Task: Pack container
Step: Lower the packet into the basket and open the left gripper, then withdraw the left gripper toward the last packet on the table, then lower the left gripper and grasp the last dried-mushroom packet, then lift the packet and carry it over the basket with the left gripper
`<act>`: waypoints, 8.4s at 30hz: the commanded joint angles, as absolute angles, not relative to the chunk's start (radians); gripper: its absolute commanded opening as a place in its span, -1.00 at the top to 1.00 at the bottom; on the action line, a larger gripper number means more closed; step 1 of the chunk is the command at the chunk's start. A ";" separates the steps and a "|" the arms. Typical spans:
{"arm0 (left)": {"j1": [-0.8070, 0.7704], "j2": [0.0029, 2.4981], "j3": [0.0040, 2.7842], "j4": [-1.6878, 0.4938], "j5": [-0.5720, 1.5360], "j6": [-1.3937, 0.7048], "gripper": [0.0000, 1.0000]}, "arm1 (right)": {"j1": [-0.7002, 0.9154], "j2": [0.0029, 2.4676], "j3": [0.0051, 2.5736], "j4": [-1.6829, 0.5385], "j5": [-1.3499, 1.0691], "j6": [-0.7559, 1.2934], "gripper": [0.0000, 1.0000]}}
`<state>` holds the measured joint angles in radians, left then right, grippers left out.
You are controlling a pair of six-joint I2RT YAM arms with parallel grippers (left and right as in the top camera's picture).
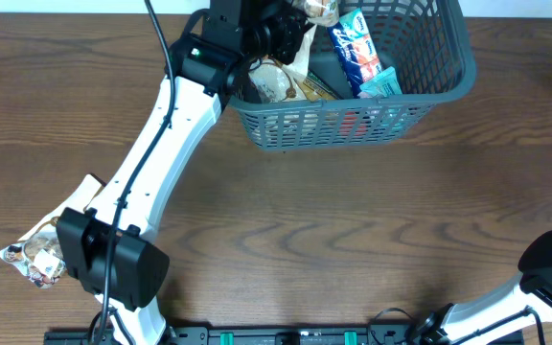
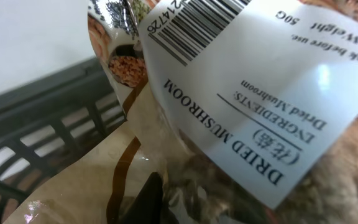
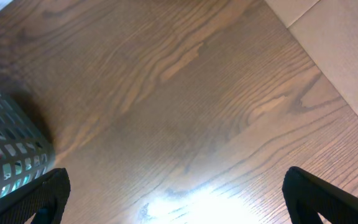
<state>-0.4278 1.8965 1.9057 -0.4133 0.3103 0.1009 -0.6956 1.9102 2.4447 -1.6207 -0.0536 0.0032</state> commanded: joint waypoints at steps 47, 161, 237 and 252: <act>-0.335 1.810 1.974 -0.536 0.081 0.128 -0.68 | -0.700 1.914 2.442 -1.640 -0.061 -0.005 -0.99; 0.703 1.462 0.821 -0.715 -0.056 -1.763 -0.97 | -0.700 1.914 2.442 -1.698 -0.139 0.003 -0.98; 0.727 1.718 0.821 -0.480 -0.034 -1.522 0.89 | -0.700 1.914 2.442 -1.698 -0.192 0.003 -0.99; 0.707 1.552 0.829 -0.344 0.199 -1.066 0.89 | -0.700 1.914 2.442 -1.698 -0.248 0.003 -0.98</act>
